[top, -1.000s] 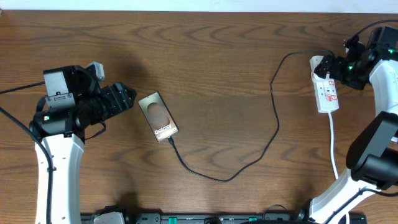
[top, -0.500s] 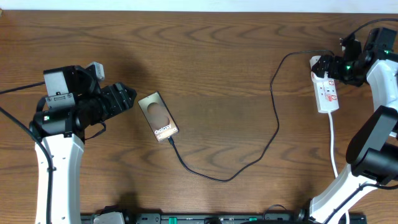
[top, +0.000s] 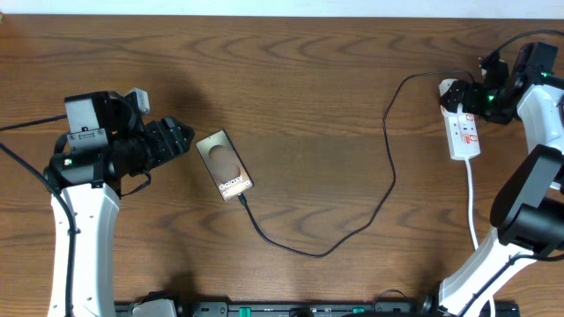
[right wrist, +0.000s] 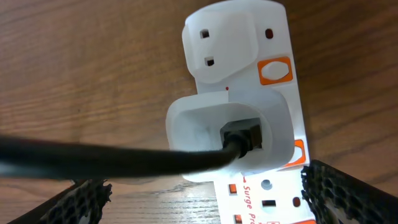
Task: Plug charger to phone and switch on socket
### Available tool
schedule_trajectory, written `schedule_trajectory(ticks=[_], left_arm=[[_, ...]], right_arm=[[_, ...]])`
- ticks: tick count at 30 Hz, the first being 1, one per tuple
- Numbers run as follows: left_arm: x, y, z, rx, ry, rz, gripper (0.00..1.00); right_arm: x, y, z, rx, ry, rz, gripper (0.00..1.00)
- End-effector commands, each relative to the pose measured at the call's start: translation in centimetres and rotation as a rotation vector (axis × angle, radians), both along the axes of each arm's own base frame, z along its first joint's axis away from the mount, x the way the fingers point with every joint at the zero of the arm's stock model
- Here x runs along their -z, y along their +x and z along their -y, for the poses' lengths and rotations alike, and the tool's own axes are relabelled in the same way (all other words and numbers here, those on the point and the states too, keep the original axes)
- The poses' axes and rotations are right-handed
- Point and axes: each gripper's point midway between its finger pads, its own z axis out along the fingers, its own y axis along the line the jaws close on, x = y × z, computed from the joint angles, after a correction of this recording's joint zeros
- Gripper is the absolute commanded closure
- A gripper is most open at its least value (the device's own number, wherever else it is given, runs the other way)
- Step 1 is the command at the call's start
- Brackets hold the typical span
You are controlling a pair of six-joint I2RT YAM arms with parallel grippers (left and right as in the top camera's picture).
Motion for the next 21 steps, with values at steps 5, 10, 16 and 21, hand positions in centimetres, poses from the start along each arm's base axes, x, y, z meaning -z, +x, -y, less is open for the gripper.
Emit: schedule_trajectory(ticks=[5, 10, 16, 21], left_arm=[[0.5, -0.1, -0.2, -0.006, 0.010, -0.017, 0.28], [0.5, -0.1, -0.2, -0.007, 0.010, -0.017, 0.28], [0.5, -0.1, -0.2, -0.007, 0.010, -0.017, 0.28], [0.5, -0.1, -0.2, -0.007, 0.010, -0.017, 0.28]], right_arm=[[2.3, 0.0, 0.0, -0.002, 0.038, -0.036, 0.01], [2.1, 0.4, -0.3, 0.001, 0.061, -0.018, 0.01], [2.0, 0.7, -0.6, 0.012, 0.074, -0.013, 0.01], [2.0, 0.7, -0.8, 0.027, 0.084, -0.018, 0.01]])
